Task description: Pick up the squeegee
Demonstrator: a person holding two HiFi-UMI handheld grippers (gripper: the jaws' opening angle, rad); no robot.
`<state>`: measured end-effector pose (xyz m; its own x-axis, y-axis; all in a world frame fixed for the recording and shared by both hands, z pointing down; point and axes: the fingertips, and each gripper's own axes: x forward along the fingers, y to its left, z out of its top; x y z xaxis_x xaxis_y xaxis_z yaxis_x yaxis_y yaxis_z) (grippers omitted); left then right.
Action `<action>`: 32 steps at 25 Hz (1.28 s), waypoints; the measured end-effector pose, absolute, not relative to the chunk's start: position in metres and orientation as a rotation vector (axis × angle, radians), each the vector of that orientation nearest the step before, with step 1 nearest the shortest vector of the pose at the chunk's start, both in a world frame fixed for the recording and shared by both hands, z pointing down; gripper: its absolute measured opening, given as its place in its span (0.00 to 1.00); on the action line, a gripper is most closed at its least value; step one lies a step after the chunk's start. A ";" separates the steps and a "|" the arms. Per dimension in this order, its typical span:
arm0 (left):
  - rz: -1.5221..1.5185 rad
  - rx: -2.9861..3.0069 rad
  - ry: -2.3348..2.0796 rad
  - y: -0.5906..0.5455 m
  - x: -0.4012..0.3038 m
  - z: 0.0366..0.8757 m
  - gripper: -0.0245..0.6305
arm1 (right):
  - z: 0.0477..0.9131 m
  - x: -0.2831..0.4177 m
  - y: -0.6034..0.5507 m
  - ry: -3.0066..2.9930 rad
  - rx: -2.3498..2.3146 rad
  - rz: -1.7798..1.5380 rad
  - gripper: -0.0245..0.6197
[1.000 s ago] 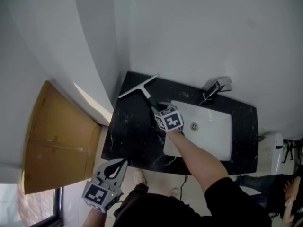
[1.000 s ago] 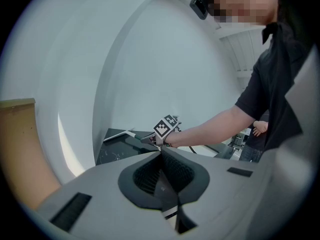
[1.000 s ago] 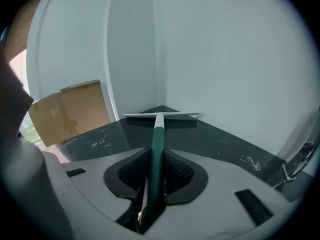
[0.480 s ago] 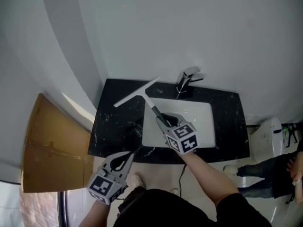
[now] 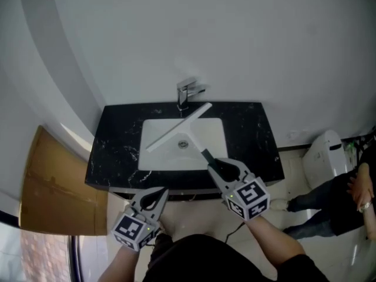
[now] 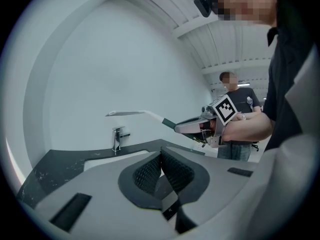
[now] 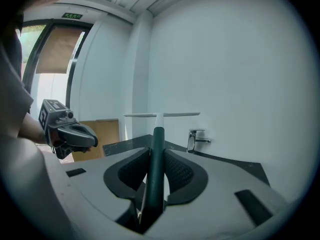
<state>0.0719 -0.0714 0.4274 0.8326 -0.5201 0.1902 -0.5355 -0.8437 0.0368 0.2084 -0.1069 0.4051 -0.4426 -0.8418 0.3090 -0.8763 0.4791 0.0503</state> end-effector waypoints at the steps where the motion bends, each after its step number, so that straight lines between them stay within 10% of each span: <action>1: 0.269 2.929 -0.841 -0.063 0.081 0.426 0.02 | 0.402 0.219 -0.096 -2.439 1.469 0.168 0.19; 32: 0.250 3.057 -0.746 -0.035 0.045 0.401 0.02 | 0.382 0.192 -0.016 -2.439 1.641 0.118 0.19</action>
<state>0.0450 -0.0350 0.4008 0.8757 -0.4591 0.1499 -0.4567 -0.8881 -0.0519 0.1925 -0.0157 0.3824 -0.3642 -0.9076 0.2086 -0.9235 0.3809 0.0450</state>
